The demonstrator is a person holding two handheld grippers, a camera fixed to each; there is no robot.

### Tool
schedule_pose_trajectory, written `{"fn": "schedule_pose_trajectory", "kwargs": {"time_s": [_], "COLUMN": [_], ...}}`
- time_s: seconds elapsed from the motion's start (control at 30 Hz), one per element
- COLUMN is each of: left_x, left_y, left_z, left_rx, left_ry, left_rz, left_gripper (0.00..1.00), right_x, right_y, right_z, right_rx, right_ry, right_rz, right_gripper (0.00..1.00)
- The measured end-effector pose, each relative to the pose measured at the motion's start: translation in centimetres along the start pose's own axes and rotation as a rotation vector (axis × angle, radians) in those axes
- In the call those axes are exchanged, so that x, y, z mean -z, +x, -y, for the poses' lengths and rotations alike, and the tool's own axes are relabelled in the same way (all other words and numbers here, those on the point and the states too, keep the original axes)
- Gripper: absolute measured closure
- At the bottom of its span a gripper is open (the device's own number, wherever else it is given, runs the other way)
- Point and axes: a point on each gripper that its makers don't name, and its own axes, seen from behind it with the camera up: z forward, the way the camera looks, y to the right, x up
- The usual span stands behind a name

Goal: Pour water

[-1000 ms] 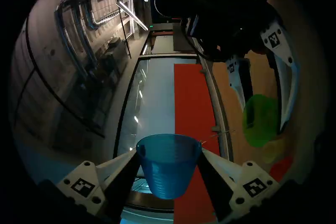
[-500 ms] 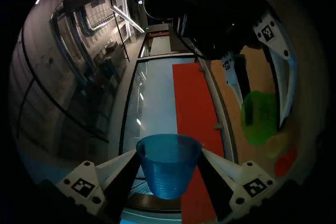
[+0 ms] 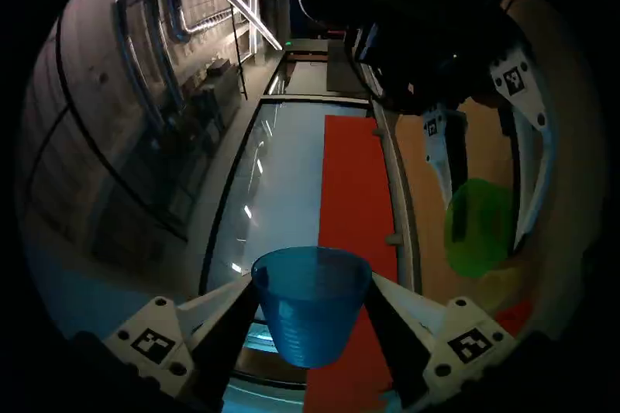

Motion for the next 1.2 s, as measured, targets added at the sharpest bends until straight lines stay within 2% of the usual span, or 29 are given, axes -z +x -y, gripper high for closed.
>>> {"fn": "schedule_pose_trajectory", "kwargs": {"time_s": [0.23, 0.4, 0.67, 1.0, 1.2], "left_x": [-0.2, -0.6, -0.4, -0.7, -0.8], "left_y": [-0.6, -1.2, -1.2, -2.0, -2.7], "left_z": [-0.4, -0.6, -0.3, 0.5, 0.3], "left_rx": [0.166, 0.302, 0.557, 0.851, 1.053], "left_ry": [-0.005, 0.000, 0.006, -0.009, -0.037], "left_rz": [0.006, 0.012, -0.003, 0.002, 0.013], "left_gripper": [0.14, 0.14, 0.14, 0.14, 0.14], "right_x": [0.1, 0.2, 0.4, 0.8, 0.9], "right_y": [-0.3, -0.1, 0.0, 0.5, 0.7], "right_z": [-0.3, -0.4, -0.7, -0.9, -1.0], "right_rx": [-0.004, -0.007, -0.004, -0.006, -0.001], "right_ry": [-0.007, -0.009, -0.015, -0.024, -0.027], "right_rz": [0.000, -0.005, -0.009, -0.017, -0.019], "right_gripper": [0.11, 0.10, 0.10, 0.11, 0.10]}}
